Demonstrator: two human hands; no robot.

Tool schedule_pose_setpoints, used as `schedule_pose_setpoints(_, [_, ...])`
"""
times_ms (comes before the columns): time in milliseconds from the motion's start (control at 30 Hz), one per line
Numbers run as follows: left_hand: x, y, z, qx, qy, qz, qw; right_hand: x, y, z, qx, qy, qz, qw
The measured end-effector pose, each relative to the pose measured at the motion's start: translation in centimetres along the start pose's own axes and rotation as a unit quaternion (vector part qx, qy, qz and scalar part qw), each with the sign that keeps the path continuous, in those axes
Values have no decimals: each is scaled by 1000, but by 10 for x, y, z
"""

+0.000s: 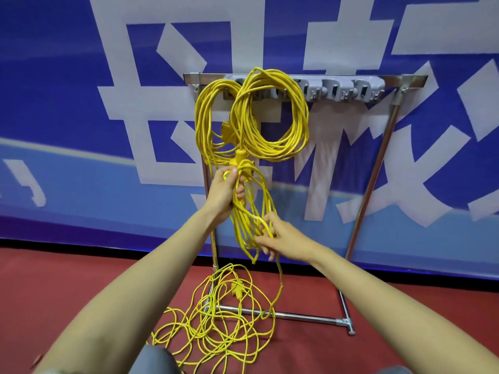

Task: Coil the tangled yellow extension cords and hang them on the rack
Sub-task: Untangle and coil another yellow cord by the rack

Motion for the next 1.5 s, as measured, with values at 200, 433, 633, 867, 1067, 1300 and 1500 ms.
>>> schedule_pose_setpoints(200, [7,-58,11,20,25,-76,997,16,-64,-10,33,85,-63,994])
schedule_pose_setpoints(433, [23,-98,9,-16,137,-185,973,-17,-105,-1,98,-20,-83,992])
schedule_pose_setpoints(633, [39,-91,-6,-83,278,-287,913,-44,-103,18,130,-21,-183,974])
schedule_pose_setpoints(867, [44,-96,-20,-129,383,-330,853,-41,-177,-17,298,20,-274,914])
schedule_pose_setpoints(1067, [33,-89,-31,-134,437,-233,858,-84,-181,-42,335,-131,10,933])
schedule_pose_setpoints(1300, [20,-64,-20,-16,282,80,956,-98,-138,-34,395,-147,231,877])
schedule_pose_setpoints(1500, [13,-43,-23,87,121,192,970,-70,-59,2,237,-181,649,700])
Point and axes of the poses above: each hand's wrist, its own z-axis towards the middle knuckle, its own x-axis out of the palm, y = z × x, the point moved 10 cm from there along z, towards the middle knuckle, and after that the axes turned 7 degrees about z, right-handed, at the moved point
